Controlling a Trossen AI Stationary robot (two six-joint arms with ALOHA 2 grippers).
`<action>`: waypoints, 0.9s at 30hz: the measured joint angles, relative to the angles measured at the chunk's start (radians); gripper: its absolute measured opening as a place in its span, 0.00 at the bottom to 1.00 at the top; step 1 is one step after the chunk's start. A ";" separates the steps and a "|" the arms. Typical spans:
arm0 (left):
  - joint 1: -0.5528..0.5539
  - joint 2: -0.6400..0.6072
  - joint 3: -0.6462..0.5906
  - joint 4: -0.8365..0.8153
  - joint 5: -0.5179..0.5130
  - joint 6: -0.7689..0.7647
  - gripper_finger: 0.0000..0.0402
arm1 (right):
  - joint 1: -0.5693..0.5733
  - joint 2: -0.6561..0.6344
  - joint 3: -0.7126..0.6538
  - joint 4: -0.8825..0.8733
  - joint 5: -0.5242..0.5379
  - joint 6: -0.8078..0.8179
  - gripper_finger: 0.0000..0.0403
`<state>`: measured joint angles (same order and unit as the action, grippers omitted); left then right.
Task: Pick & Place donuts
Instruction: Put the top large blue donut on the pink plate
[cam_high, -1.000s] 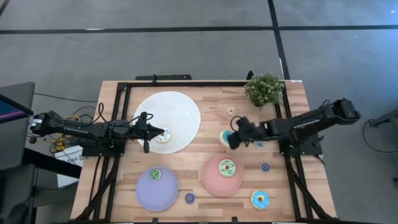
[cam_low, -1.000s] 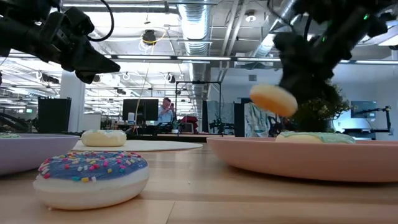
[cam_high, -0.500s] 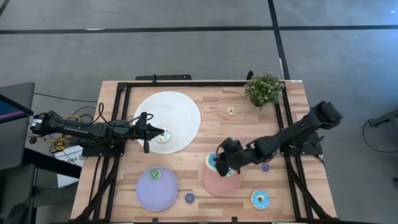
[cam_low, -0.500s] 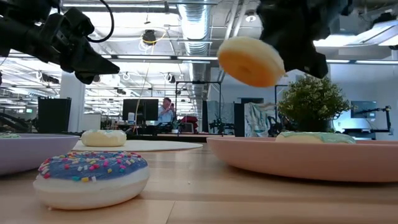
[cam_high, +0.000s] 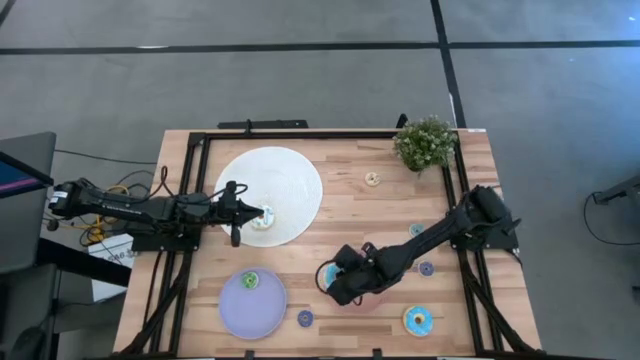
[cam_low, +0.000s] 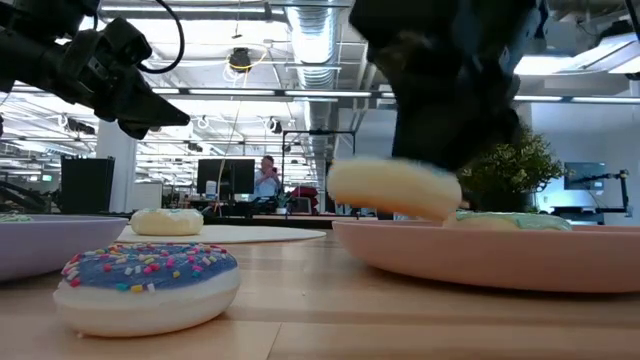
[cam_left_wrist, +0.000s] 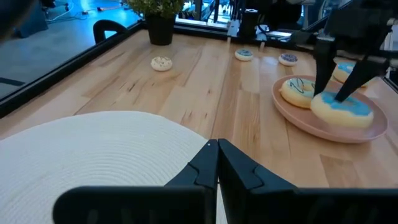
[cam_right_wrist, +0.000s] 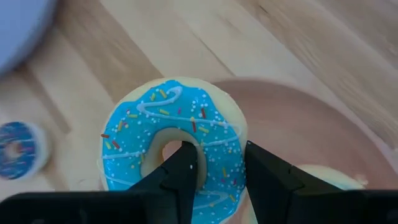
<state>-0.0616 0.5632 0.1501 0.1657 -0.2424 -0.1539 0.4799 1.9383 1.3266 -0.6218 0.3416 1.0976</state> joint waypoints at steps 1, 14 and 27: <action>0.000 0.000 0.000 0.000 0.000 0.000 0.00 | -0.002 0.003 0.001 -0.010 -0.002 0.010 0.29; 0.000 0.000 0.000 0.002 0.000 0.020 0.00 | -0.003 -0.002 0.003 -0.081 -0.023 0.073 0.29; 0.000 0.000 0.000 0.003 0.000 0.018 0.00 | -0.003 -0.002 0.003 -0.081 -0.029 0.070 0.29</action>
<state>-0.0616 0.5632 0.1501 0.1691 -0.2420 -0.1360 0.4774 1.9366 1.3296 -0.7029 0.3122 1.1675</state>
